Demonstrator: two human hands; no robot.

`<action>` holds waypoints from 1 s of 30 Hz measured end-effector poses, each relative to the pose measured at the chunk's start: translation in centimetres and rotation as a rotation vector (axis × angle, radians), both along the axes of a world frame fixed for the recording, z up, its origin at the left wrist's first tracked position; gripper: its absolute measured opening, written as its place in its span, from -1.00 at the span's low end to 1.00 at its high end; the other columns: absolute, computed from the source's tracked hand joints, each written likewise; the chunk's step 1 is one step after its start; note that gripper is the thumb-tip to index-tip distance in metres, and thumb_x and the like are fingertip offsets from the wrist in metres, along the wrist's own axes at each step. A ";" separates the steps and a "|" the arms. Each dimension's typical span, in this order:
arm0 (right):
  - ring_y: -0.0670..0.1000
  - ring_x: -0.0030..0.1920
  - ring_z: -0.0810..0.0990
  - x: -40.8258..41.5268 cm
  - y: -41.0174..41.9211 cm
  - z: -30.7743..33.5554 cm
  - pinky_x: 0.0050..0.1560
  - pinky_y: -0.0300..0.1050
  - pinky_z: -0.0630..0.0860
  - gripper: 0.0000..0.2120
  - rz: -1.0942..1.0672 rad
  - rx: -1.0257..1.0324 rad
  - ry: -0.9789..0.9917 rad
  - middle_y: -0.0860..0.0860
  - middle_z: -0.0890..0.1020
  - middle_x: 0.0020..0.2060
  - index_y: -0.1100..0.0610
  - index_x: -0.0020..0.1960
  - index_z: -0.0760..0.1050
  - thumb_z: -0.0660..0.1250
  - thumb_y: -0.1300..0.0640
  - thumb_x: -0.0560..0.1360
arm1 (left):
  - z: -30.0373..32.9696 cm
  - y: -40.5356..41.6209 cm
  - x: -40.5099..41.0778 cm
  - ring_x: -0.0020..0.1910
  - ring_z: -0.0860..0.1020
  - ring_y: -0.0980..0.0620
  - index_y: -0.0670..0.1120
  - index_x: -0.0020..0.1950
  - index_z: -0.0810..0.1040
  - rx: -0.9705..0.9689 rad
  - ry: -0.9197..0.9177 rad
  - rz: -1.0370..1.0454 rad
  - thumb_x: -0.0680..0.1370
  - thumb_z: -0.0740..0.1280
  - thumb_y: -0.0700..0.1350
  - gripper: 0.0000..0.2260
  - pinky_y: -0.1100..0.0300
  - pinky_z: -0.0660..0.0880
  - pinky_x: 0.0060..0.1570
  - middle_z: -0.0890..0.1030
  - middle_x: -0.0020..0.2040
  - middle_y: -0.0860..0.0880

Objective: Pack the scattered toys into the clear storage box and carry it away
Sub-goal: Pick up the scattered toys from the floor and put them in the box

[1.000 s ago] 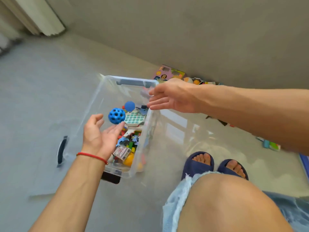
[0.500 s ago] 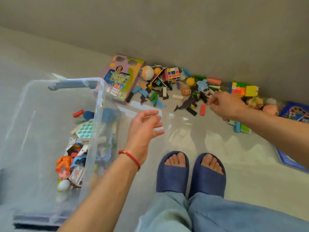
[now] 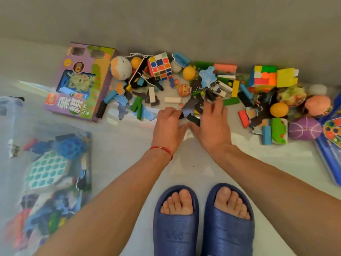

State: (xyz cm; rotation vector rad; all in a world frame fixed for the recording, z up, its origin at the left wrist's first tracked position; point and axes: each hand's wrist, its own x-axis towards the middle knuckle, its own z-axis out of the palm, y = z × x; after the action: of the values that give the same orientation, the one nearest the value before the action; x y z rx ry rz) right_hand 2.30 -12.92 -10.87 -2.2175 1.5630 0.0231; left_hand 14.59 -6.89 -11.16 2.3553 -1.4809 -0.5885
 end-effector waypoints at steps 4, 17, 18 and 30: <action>0.18 0.29 0.36 -0.2 -0.5 -0.6 0.17 0.02 0.52 -0.44 0.001 -0.057 -0.043 0.17 0.31 0.36 0.19 0.34 0.40 0.44 -0.10 0.49 | -0.6 1.4 -0.6 0.00 0.50 -0.10 -0.17 0.02 0.63 -0.053 -0.001 0.098 0.47 0.47 -0.22 -0.85 0.30 0.30 -0.02 0.56 -0.02 -0.13; 0.10 -0.11 0.44 -6.4 4.1 0.0 -0.18 -0.03 0.47 -0.60 0.105 0.004 -0.066 0.09 0.39 0.03 0.16 0.13 0.41 0.47 0.00 0.42 | 2.0 6.6 -1.7 -0.17 0.52 0.03 -0.03 0.25 0.35 0.030 0.344 0.269 0.51 0.39 -0.27 -0.62 0.15 0.53 -0.07 0.49 -0.16 0.02; 0.10 -0.15 0.46 -6.7 4.3 0.0 -0.22 -0.03 0.46 -0.60 0.109 0.027 -0.065 0.08 0.40 0.00 0.16 0.13 0.40 0.46 0.02 0.42 | 2.1 6.5 -1.9 -0.13 0.53 0.00 -0.03 0.37 0.29 0.055 0.355 0.230 0.52 0.35 -0.28 -0.52 0.15 0.51 -0.04 0.49 -0.14 0.01; 0.04 -0.11 0.49 -9.0 5.2 0.8 -0.15 -0.10 0.48 -0.62 0.077 0.122 -0.214 -0.02 0.43 0.00 0.04 0.16 0.37 0.47 0.16 0.45 | 2.2 4.6 -3.9 -0.02 0.49 0.00 0.00 0.12 0.39 0.025 0.360 0.081 0.52 0.33 -0.15 -0.79 0.25 0.40 -0.10 0.47 0.03 -0.02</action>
State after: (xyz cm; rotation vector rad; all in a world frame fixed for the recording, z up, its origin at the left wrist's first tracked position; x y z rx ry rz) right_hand -6.69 -7.74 -10.10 -2.1076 1.3267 -0.0914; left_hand 10.71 -2.25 -8.96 2.1691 -1.2183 -0.9553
